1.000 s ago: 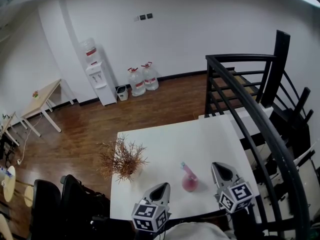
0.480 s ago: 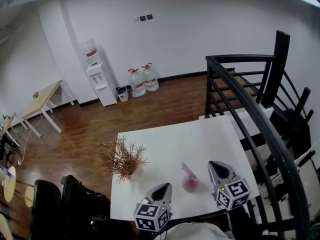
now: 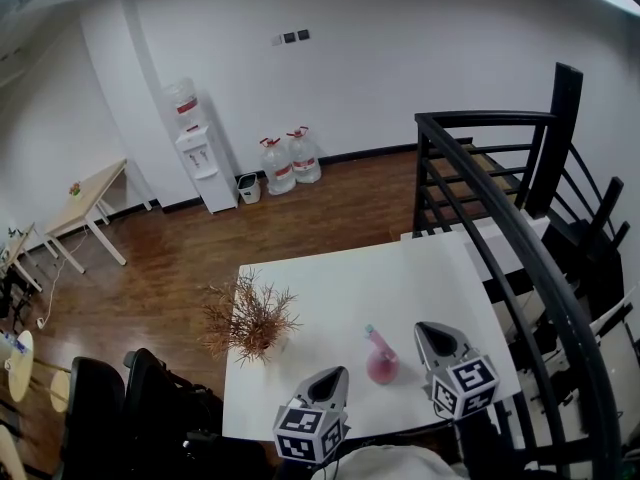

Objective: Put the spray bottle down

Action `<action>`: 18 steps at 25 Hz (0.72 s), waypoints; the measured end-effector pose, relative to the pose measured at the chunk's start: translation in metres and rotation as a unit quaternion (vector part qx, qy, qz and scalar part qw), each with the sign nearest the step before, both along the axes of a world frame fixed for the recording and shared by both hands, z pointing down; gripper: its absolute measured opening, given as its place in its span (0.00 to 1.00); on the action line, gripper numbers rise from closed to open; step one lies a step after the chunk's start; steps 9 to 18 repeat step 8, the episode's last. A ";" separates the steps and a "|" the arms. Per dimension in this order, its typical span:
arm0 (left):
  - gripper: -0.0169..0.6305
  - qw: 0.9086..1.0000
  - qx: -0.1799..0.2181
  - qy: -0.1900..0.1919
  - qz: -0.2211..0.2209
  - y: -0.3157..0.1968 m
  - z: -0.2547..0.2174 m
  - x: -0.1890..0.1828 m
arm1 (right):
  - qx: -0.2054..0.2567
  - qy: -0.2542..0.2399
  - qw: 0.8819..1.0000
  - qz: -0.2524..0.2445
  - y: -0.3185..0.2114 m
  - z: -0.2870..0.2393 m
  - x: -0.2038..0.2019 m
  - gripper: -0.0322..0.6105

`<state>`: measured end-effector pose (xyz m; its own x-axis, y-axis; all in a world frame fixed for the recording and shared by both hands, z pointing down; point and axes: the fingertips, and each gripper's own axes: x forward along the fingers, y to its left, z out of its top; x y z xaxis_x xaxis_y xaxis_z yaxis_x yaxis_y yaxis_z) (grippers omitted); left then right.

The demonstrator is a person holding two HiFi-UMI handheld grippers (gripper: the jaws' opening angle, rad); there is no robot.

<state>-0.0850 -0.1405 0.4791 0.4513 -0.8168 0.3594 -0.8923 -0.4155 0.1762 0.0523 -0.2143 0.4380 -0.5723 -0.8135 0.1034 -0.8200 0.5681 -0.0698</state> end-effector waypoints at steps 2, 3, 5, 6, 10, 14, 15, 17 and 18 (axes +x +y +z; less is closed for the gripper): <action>0.02 1.000 0.000 0.000 0.001 0.001 0.000 0.001 | -0.001 0.001 1.000 -0.001 0.000 0.000 -0.001 0.02; 0.02 1.000 0.000 0.000 0.001 0.001 0.000 0.001 | -0.001 0.002 1.000 -0.002 0.000 0.000 -0.001 0.02; 0.02 1.000 -0.001 -0.001 0.001 0.002 -0.001 0.001 | -0.003 0.003 1.000 -0.002 0.002 0.001 -0.001 0.02; 0.02 1.000 -0.002 -0.001 0.000 0.003 0.000 0.001 | -0.005 0.003 1.000 -0.002 0.002 0.002 -0.001 0.02; 0.02 1.000 -0.003 -0.003 -0.001 0.005 0.000 0.000 | -0.007 0.001 1.000 -0.004 0.004 0.004 -0.001 0.02; 0.02 1.000 -0.003 -0.003 -0.001 0.005 0.000 0.000 | -0.007 0.001 1.000 -0.004 0.004 0.004 -0.001 0.02; 0.02 1.000 -0.003 -0.003 -0.001 0.005 0.000 0.000 | -0.007 0.001 1.000 -0.004 0.004 0.004 -0.001 0.02; 0.02 1.000 -0.003 -0.003 -0.001 0.005 0.000 0.000 | -0.007 0.001 1.000 -0.004 0.004 0.004 -0.001 0.02; 0.02 1.000 -0.003 -0.003 -0.001 0.005 0.000 0.000 | -0.007 0.001 1.000 -0.004 0.004 0.004 -0.001 0.02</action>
